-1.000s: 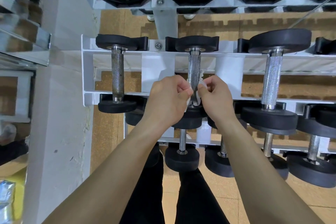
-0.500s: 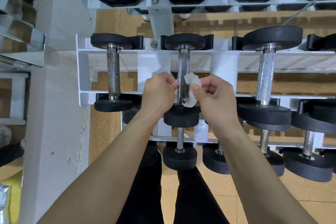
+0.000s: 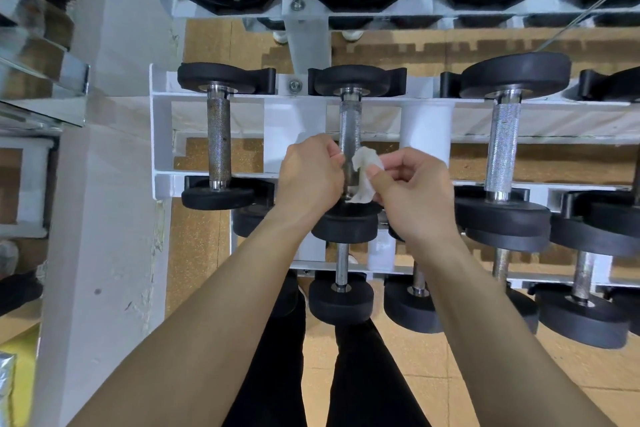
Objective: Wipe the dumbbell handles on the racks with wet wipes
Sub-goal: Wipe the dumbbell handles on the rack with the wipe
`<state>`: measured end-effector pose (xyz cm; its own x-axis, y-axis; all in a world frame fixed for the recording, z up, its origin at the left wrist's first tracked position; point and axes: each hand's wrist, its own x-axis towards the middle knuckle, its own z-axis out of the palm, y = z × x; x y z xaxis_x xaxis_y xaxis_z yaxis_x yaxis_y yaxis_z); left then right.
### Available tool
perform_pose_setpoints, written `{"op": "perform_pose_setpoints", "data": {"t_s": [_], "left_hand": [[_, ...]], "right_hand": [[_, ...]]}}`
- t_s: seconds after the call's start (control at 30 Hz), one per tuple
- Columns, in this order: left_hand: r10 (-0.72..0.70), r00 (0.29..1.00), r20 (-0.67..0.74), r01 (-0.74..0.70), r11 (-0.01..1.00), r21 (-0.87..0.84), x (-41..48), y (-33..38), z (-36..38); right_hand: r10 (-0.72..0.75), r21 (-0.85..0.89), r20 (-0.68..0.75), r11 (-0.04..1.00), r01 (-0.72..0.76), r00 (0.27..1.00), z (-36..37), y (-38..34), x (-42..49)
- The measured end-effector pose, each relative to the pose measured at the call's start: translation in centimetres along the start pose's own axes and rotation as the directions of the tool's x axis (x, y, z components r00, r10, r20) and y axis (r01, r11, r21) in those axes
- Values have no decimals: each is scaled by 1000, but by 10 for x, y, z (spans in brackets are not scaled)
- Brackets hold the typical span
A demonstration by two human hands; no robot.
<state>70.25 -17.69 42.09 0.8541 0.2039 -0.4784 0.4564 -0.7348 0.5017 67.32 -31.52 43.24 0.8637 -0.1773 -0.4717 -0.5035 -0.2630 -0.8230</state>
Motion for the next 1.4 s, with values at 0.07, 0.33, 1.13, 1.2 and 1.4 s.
{"op": "perform_pose_setpoints", "data": {"t_s": [0.07, 0.33, 1.13, 1.2, 1.4], "left_hand": [[-11, 1000, 6, 11, 1000, 13, 3, -4, -4], [145, 989, -14, -145, 989, -20, -18, -6, -4], [211, 887, 411, 378, 179, -908, -70, 19, -48], [270, 847, 458, 427, 170, -888, -79, 21, -48], [226, 837, 498, 415, 331, -847, -101, 32, -51]], "right_hand": [[16, 37, -14, 999, -16, 1000, 6, 3, -2], [37, -68, -80, 997, -42, 996, 36, 8, 19], [100, 656, 400, 663, -361, 911, -38, -69, -40], [123, 659, 425, 637, -400, 897, -49, -64, -46], [184, 627, 324, 693, -356, 928, -75, -62, -59]]}}
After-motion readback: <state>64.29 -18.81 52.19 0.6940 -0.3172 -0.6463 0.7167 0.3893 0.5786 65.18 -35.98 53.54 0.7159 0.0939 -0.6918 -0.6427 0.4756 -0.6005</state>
